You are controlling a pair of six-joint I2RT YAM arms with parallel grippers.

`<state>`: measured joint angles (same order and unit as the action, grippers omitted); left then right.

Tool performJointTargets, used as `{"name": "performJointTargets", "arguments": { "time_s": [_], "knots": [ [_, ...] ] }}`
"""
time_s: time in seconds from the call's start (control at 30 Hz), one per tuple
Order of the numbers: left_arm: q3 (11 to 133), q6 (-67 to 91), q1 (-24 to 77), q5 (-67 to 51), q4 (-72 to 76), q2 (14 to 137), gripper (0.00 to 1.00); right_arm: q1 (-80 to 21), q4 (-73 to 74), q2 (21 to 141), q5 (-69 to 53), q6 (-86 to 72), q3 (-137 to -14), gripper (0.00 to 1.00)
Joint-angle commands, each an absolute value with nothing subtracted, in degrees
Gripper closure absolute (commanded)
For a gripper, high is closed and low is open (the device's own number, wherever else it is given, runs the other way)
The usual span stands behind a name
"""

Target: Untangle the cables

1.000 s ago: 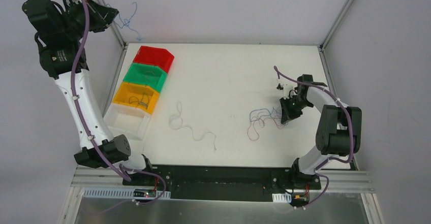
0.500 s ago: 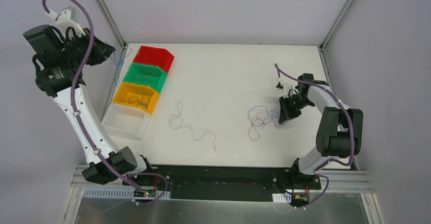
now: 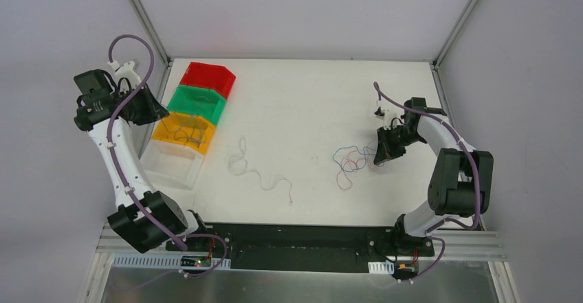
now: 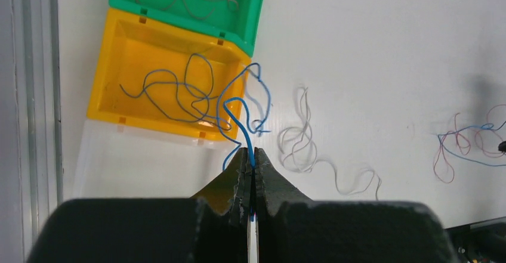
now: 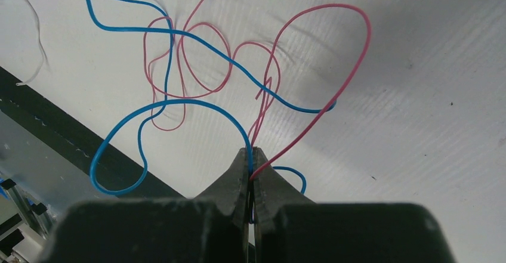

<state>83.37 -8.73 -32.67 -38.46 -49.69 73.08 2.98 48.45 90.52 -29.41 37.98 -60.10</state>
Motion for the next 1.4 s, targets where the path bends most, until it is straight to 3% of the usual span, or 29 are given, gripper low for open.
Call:
{"name": "performJointTargets", "arguments": {
  "time_s": [0.0, 0.4, 0.87, 1.0, 1.13, 1.23, 1.37],
  "knots": [
    [80.7, -13.9, -33.0, -36.4, -47.3, 73.3, 1.0, 3.1, 49.1, 86.6, -31.8, 36.8, -58.9, 1.0],
    [79.0, -6.0, -34.9, -27.0, -44.5, 80.9, 1.0, 3.1, 48.5, 85.3, -33.1, 35.1, -57.6, 1.0],
    [75.8, 1.1, -32.1, -28.7, -32.9, 90.3, 0.99, 2.2, 48.0, 83.4, -36.1, 31.7, -57.5, 1.0],
    [77.5, -2.2, -32.1, -29.8, -34.4, 89.5, 0.53, 1.7, 49.1, 82.0, -37.7, 31.4, -58.3, 1.0],
    [78.0, -6.6, -30.1, -36.7, -36.0, 84.4, 0.28, 0.3, 49.2, 79.8, -41.5, 30.3, -58.9, 1.0],
    [76.1, -11.5, -22.7, -40.7, -36.1, 79.0, 0.21, -3.1, 48.7, 78.8, -44.5, 28.9, -59.8, 1.0],
    [72.4, -8.5, -9.0, -47.7, -33.1, 75.4, 0.19, -7.1, 48.5, 79.1, -49.1, 26.8, -62.8, 1.0]
  ]
}}
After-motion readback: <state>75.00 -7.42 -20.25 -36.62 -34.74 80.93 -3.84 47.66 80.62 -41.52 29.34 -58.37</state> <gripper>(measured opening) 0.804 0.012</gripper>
